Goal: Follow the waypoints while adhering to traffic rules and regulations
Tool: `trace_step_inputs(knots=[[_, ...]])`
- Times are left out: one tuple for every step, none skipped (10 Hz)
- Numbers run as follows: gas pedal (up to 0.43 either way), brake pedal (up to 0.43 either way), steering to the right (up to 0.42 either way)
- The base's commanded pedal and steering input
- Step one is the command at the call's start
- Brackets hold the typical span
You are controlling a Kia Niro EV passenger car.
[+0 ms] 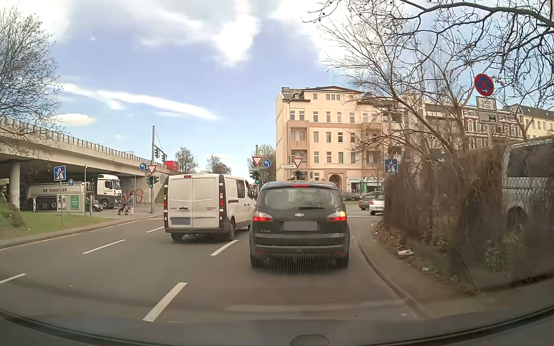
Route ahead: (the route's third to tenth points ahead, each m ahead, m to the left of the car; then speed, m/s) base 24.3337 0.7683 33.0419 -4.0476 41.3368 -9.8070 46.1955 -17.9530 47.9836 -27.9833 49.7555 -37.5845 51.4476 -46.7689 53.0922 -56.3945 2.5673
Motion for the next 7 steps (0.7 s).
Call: trace_step_inputs(knots=[[0.268, 0.000, 0.021], [0.280, 0.000, 0.021], [0.280, 0.000, 0.021], [0.280, 0.000, 0.021], [0.280, 0.000, 0.020], [0.248, 0.000, 0.020], [0.177, 0.000, 0.018]])
